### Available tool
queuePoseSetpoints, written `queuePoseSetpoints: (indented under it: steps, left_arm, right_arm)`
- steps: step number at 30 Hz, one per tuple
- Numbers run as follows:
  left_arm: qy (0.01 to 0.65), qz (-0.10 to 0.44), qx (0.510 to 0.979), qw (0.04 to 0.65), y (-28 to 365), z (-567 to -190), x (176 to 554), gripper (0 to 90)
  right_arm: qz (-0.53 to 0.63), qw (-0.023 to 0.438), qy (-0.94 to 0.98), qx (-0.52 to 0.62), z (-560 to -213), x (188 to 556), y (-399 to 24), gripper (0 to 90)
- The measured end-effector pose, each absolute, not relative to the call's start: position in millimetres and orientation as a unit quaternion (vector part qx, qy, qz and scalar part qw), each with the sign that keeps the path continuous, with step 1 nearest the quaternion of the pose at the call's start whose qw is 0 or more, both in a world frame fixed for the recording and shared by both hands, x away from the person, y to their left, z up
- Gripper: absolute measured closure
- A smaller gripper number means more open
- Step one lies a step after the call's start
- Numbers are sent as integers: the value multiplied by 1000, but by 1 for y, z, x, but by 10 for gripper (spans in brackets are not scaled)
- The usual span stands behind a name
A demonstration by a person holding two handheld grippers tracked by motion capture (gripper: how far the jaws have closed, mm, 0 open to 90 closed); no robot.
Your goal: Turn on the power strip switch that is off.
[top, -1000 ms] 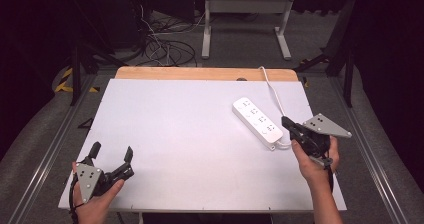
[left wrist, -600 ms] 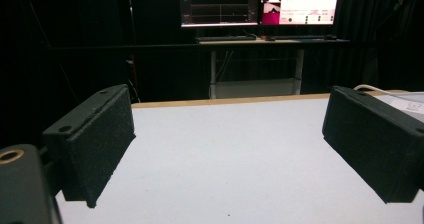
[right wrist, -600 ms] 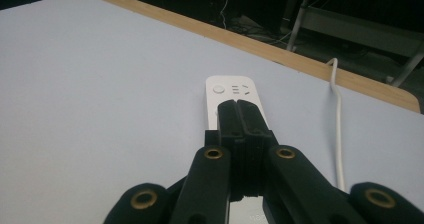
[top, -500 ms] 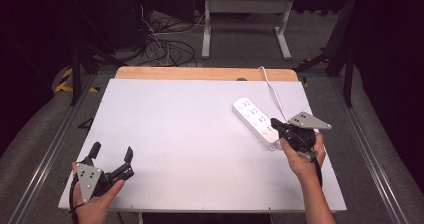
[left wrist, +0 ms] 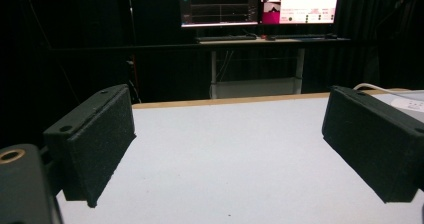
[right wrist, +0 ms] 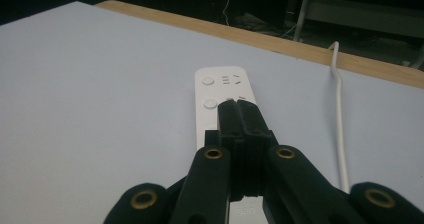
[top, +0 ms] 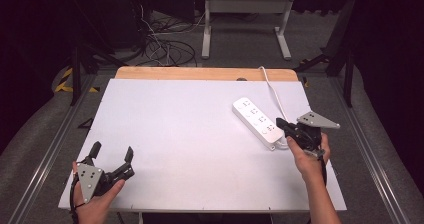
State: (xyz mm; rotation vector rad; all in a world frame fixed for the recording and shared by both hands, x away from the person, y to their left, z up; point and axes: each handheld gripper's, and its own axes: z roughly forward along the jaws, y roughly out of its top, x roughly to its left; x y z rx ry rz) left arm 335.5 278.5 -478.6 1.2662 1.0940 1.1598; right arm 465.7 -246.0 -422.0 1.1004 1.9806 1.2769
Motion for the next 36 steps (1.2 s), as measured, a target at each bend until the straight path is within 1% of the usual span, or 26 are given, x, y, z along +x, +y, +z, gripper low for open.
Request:
queuePoseSetpoints:
  steps: [4,14,22,27,36]
  left_arm:
    - [454,486,530,526,277,-479,336,75]
    - [453,487,530,526,279,-478,335,74]
    - [450,487,533,526,277,-479,335,74]
    - [449,487,534,526,277,-478,335,74]
    - [443,481,538,532,276,-477,334,78]
  right_arm:
    - [451,260,751,407,-431,473,-234,900]
    - [414,245,776,408,-451,484,-220,900]
    - [394,249,784,410,-465,490,-214,900]
    - [394,255,779,416,-465,492,-215,900]
    - [399,252,777,417,-467,494,-218,900]
